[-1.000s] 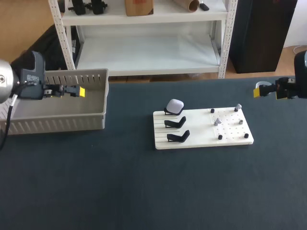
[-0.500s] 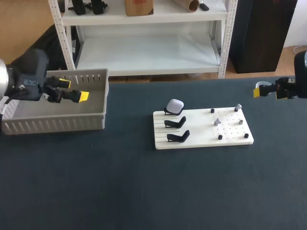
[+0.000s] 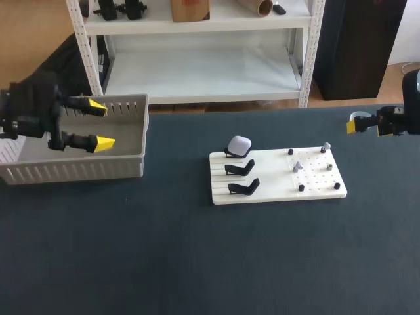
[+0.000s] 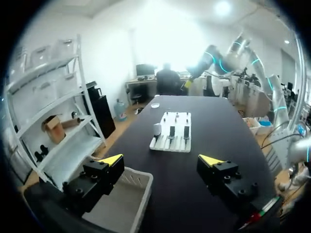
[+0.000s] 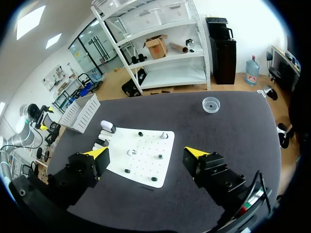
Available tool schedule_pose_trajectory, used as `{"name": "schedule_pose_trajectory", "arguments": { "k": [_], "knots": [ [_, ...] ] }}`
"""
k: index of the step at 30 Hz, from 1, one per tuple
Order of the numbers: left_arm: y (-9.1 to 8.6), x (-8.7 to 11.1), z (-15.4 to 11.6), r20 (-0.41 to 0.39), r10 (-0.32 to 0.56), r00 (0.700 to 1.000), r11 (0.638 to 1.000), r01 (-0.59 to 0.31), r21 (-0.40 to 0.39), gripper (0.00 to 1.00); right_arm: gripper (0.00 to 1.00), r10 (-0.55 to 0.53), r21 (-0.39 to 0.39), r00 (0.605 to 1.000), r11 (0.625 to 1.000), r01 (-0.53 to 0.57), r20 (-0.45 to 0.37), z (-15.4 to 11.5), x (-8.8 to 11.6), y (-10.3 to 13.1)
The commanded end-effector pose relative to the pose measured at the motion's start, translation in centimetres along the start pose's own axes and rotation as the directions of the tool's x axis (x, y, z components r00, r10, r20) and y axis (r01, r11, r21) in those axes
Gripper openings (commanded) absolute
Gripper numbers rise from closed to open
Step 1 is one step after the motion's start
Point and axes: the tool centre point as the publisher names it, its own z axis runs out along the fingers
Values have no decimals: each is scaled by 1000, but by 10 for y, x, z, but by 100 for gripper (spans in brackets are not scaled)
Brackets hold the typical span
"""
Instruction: Pick up each earbud case from the left stands, insert the matching earbuds, close the lid, and place the case in the box.
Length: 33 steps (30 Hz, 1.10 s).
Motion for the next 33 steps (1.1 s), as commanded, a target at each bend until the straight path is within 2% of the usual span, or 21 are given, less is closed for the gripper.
{"name": "schedule_pose_trajectory", "arguments": {
  "k": [1, 5, 6, 7, 9, 14, 19, 22, 33],
  "knots": [
    [15, -5, 36, 100, 100, 990, 979, -116, 169, 100, 100, -1, -2, 1000, 1000, 1, -1, 0, 0, 0],
    [20, -14, 70, 50, 66, 997, 986, -73, 151, 100, 100, -1, -2, 1000, 1000, 1, -1, 0, 0, 0],
    [20, -15, 79, 5, 60, 998, 985, -60, 161, 100, 100, -1, -2, 1000, 1000, 1, -1, 0, 0, 0],
    [21, -15, 87, 11, 70, 998, 986, -70, 154, 100, 100, -1, -2, 1000, 1000, 1, -1, 0, 0, 0],
    [25, -15, 102, 19, 30, 999, 984, -33, 175, 100, 100, -1, -2, 1000, 1000, 1, -1, 0, 0, 0],
    [26, -15, 136, 3, 34, 999, 978, -34, 207, 100, 100, -1, -2, 1000, 1000, 1, -1, 0, 0, 0],
    [28, -7, 166, 5, 24, 1000, 982, -24, 185, 100, 100, -1, -2, 1000, 1000, 1, -1, 0, 0, 0],
    [28, 4, 187, -20, 12, 1000, 986, -9, 167, 100, 100, -1, -2, 1000, 1000, 1, -1, 0, 0, 0],
    [28, 4, 187, -20, 12, 1000, 986, -9, 167, 100, 100, -1, -2, 1000, 1000, 1, -1, 0, 0, 0]
  ]
}}
